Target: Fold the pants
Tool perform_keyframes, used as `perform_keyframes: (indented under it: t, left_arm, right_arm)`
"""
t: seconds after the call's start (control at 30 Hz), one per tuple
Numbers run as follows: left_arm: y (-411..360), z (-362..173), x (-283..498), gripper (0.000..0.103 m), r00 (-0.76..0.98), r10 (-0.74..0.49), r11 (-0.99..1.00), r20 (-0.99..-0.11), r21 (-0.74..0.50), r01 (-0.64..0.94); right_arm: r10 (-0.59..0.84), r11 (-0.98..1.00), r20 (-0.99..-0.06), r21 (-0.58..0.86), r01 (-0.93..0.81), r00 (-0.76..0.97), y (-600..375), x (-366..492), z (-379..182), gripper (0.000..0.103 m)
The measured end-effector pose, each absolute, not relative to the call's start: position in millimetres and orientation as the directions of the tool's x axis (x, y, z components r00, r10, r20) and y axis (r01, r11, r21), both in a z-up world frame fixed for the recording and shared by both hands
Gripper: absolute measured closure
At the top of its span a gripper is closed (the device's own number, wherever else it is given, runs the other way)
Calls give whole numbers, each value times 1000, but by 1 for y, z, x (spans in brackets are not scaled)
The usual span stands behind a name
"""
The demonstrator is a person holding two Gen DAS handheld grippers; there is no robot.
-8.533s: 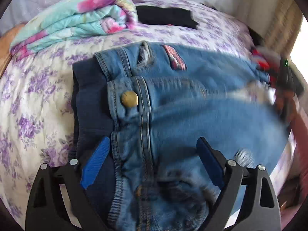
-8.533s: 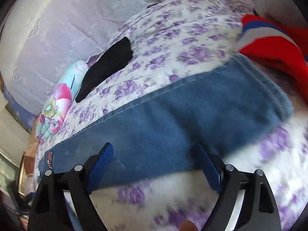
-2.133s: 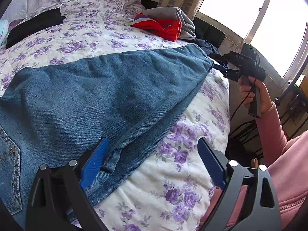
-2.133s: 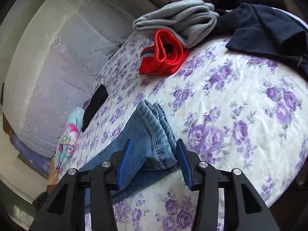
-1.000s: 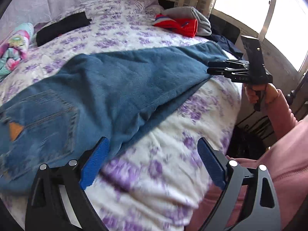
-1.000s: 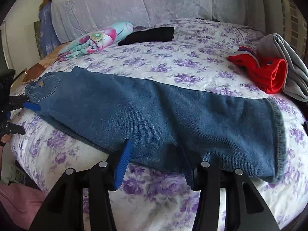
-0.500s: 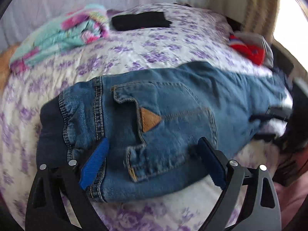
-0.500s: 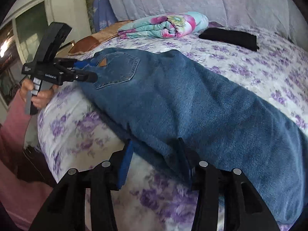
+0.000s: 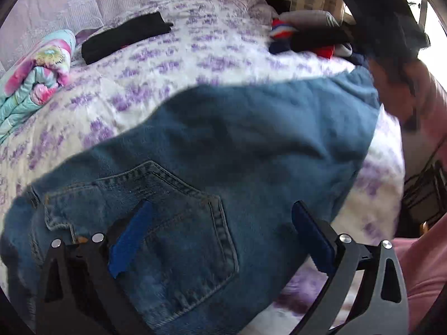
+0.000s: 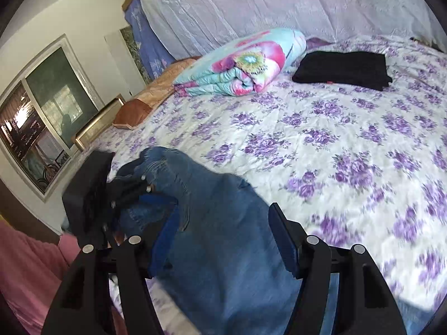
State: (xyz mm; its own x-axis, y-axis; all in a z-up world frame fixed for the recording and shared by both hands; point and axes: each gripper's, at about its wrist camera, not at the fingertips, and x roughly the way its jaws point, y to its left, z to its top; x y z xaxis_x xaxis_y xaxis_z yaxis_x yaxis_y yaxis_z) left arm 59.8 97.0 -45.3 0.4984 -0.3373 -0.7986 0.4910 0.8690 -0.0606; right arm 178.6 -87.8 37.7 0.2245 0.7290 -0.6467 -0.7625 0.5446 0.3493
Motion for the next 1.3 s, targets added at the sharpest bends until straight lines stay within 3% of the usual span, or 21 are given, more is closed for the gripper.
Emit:
perform_keyframes:
  t: [0.07, 0.2, 0.47, 0.67, 0.73, 1.0, 1.17, 1.3]
  left_arm:
    - [96, -42, 54, 5, 512, -347, 859, -786, -47, 510]
    - [105, -41, 59, 5, 484, -421, 848, -767, -144, 510]
    - [107, -41, 58, 5, 476, -439, 842, -762, -165, 514]
    - [108, -42, 58, 5, 479, -439, 844, -760, -166, 510]
    - [108, -42, 57, 5, 479, -438, 844, -760, -165, 510]
    - [108, -42, 57, 5, 480, -438, 844, -760, -165, 510]
    - [108, -42, 57, 5, 478, -440, 843, -760, -167, 511]
    - [108, -42, 57, 5, 479, -439, 844, -760, -167, 509]
  right_arm:
    - [703, 537, -688, 348, -768, 180, -72, 199, 27, 37]
    - [656, 503, -753, 385, -774, 51, -44, 221, 4, 37]
    - [609, 312, -780, 403, -860, -145, -30, 182, 16, 31]
    - [514, 377, -835, 426, -822, -197, -25, 211, -10, 30]
    - [483, 330, -828, 474, -816, -286, -19, 216, -14, 25]
    - [523, 216, -757, 562, -798, -392, 12, 229, -16, 26]
    - [472, 177, -735, 620, -765, -487, 3, 220, -15, 25]
    - [524, 151, -642, 716, -681, -559, -3, 228, -24, 21]
